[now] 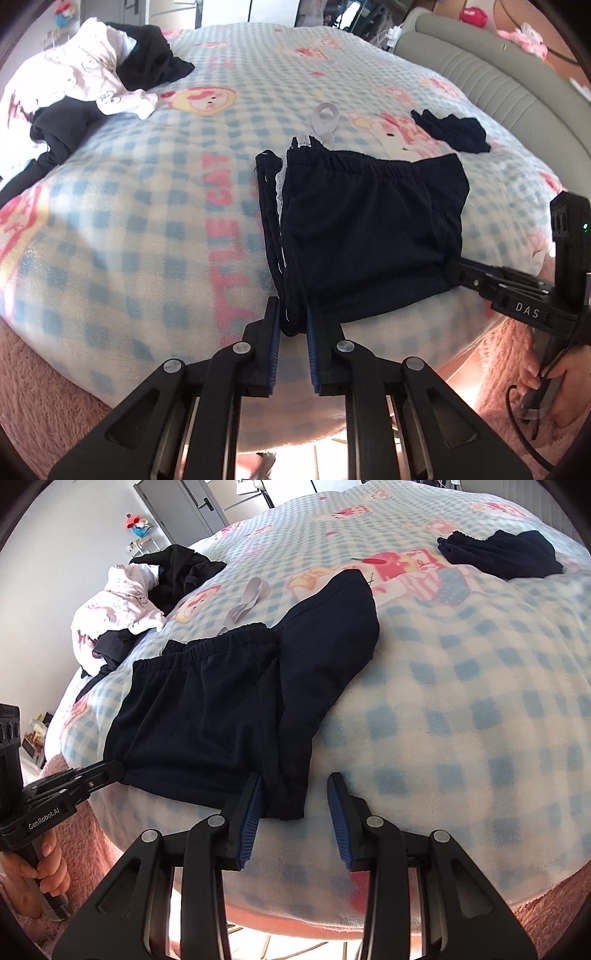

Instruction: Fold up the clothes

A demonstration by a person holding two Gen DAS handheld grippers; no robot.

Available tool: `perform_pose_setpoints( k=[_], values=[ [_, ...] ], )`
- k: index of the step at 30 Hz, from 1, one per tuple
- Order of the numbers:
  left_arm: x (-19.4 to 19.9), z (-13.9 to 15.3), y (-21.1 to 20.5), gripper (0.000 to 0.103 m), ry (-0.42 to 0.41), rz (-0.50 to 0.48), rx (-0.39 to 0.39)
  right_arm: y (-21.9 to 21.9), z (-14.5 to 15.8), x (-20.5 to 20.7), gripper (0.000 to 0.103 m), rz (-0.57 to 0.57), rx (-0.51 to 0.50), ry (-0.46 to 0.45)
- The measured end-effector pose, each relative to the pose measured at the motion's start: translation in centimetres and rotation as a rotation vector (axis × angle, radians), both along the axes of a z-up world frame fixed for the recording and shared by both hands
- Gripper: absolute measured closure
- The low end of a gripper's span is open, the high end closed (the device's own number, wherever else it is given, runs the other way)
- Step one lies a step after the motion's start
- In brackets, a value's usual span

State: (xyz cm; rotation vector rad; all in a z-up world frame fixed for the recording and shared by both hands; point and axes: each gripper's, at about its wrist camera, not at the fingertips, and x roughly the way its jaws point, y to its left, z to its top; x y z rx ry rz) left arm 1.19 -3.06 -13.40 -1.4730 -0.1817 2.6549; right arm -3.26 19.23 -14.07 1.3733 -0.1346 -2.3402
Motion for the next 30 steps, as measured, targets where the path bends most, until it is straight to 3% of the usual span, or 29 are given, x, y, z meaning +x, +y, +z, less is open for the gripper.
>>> perform_pose_setpoints(
  k=[2,4,6,7,11,13,17,18,20,23,25,29,30],
  values=[
    [0.0,0.2,-0.6,0.085,0.002,0.038,-0.002,0.0,0.3,0.1,0.068,-0.002,0.017,0.010],
    [0.2,0.6,-2.8,0.075,0.016,0.108,0.119,0.3,0.6,0.1,0.067,-0.012,0.002,0.008],
    [0.2,1.3,-4.8,0.073,0.047,0.151,0.239,1.4,1.9,0.3,0.065,-0.044,-0.063,0.030],
    [0.1,1.7,-5.2,0.073,0.068,0.146,0.256,1.9,2.5,0.3,0.063,-0.059,-0.095,0.041],
    [-2.4,2.9,-3.4,0.072,0.100,0.019,0.205,1.8,4.3,-0.4,0.058,-0.051,-0.118,0.090],
    [-4.1,2.7,-1.7,0.057,0.100,-0.041,0.185,0.7,3.9,-1.0,0.057,-0.015,-0.102,0.076],
    [-6.8,0.2,-1.7,0.054,0.049,0.057,0.035,-0.3,1.1,-1.6,0.057,-0.008,-0.006,-0.007],
    [-6.8,-0.3,-2.7,0.052,0.038,0.100,0.064,0.1,0.8,-1.7,0.057,-0.027,-0.002,-0.021],
    [-6.3,-0.7,-4.9,0.050,0.026,0.149,0.233,1.6,1.1,-1.9,0.056,-0.058,-0.064,-0.026],
    [-6.4,-1.0,-5.5,0.045,0.023,0.092,0.412,2.2,2.5,-2.0,0.031,-0.037,-0.145,0.021],
    [-6.9,-1.6,-5.0,0.042,-0.006,0.067,0.435,1.4,1.6,-3.1,0.026,-0.015,-0.154,-0.021],
    [-7.5,-2.8,-3.4,0.045,-0.043,0.050,0.365,-0.4,-0.3,-5.1,0.026,0.001,-0.112,-0.098],
    [-7.2,-2.5,-2.8,0.057,-0.022,0.027,0.348,-0.9,-0.3,-5.1,0.030,0.009,-0.102,-0.094]
  ],
)
